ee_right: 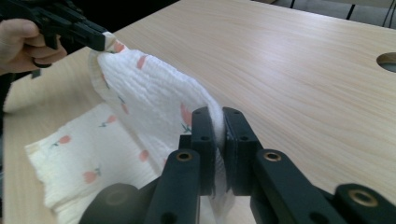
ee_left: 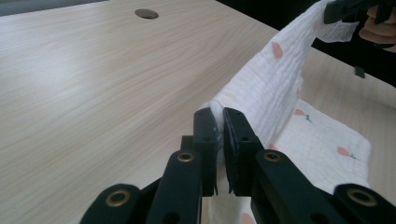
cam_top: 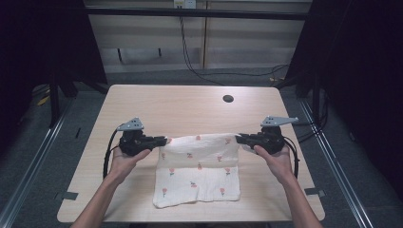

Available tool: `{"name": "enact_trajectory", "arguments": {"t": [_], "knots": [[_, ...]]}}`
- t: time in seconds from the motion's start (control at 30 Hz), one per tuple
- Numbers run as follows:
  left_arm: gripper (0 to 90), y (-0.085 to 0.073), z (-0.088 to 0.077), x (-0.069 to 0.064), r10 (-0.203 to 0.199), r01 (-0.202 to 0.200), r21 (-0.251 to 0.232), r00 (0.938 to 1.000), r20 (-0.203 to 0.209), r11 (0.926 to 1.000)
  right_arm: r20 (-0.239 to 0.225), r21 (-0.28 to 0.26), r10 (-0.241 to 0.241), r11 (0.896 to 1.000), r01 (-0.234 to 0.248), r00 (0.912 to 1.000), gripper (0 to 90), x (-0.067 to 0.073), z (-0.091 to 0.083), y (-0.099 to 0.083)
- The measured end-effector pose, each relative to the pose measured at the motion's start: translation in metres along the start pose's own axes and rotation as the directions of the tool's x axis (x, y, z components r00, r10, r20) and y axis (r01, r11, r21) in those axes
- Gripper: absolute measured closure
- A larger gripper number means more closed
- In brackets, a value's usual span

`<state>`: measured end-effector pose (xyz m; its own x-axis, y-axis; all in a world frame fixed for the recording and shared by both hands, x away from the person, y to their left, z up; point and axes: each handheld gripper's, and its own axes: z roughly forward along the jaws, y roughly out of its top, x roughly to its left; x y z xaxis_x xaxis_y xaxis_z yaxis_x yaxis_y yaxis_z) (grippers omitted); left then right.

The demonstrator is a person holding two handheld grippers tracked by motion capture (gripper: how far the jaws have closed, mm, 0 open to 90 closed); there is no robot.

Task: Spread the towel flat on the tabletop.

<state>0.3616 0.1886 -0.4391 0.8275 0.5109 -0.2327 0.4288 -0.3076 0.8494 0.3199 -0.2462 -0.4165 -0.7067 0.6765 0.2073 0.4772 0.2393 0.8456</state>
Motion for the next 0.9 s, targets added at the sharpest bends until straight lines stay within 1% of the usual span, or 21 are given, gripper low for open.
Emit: {"name": "enact_trajectory", "arguments": {"t": [0.1, 0.23, 0.37, 0.43, 0.47, 0.53, 0.63, 0.73, 0.8, 0.87, 0.9], "knots": [[82.6, -0.002, 0.005, 0.004, -0.015, 0.016, 0.009, 0.9998, -0.008, 0.9998, -0.001, 0.001, 0.009, 1.0, -0.009, 1.0, 83.1, -0.007, 0.007, -0.001], [82.8, -0.002, 0.01, 0.007, -0.013, 0.013, 0.016, 0.9998, -0.014, 0.9998, 0.007, 0.013, 0.022, 1.0, -0.022, 0.9997, 84.4, -0.016, 0.018, -0.002], [82.9, 0.001, 0.014, 0.011, -0.013, 0.014, 0.028, 0.9996, -0.023, 0.9995, 0.03, 0.013, 0.031, 0.999, -0.032, 0.9991, 84.9, -0.024, 0.024, -0.004], [82.5, 0.002, 0.016, 0.015, -0.026, 0.027, 0.028, 0.9992, -0.03, 0.9993, 0.048, 0.015, 0.042, 0.999, -0.043, 0.998, 84.8, -0.028, 0.027, -0.005], [82.4, 0.001, 0.017, 0.017, -0.041, 0.042, 0.027, 0.9986, -0.034, 0.9988, 0.052, 0.015, 0.048, 0.999, -0.049, 0.9975, 84.5, -0.029, 0.028, -0.005], [81.7, 0.0, 0.02, 0.02, -0.056, 0.057, 0.033, 0.9974, -0.046, 0.9978, 0.05, 0.022, 0.054, 0.998, -0.055, 0.9973, 84.4, -0.031, 0.031, -0.007], [77.3, -0.003, 0.025, 0.023, -0.065, 0.068, 0.052, 0.9964, -0.054, 0.9963, 0.052, 0.03, 0.059, 0.998, -0.061, 0.9969, 84.5, -0.035, 0.037, -0.008], [76.2, -0.003, 0.026, 0.026, -0.074, 0.077, 0.051, 0.9953, -0.063, 0.9957, 0.056, 0.041, 0.063, 0.997, -0.065, 0.9964, 84.8, -0.04, 0.044, -0.01], [72.1, -0.004, 0.025, 0.029, -0.084, 0.087, 0.052, 0.9945, -0.063, 0.9948, 0.062, 0.058, 0.056, 0.997, -0.059, 0.9965, 84.7, -0.042, 0.049, -0.01], [70.7, -0.004, 0.023, 0.031, -0.093, 0.096, 0.049, 0.9933, -0.069, 0.9942, 0.071, 0.06, 0.064, 0.996, -0.069, 0.9954, 84.5, -0.046, 0.053, -0.012], [69.2, -0.004, 0.022, 0.032, -0.092, 0.096, 0.05, 0.9931, -0.072, 0.9941, 0.069, 0.063, 0.067, 0.995, -0.072, 0.9953, 84.6, -0.047, 0.055, -0.012]]}}
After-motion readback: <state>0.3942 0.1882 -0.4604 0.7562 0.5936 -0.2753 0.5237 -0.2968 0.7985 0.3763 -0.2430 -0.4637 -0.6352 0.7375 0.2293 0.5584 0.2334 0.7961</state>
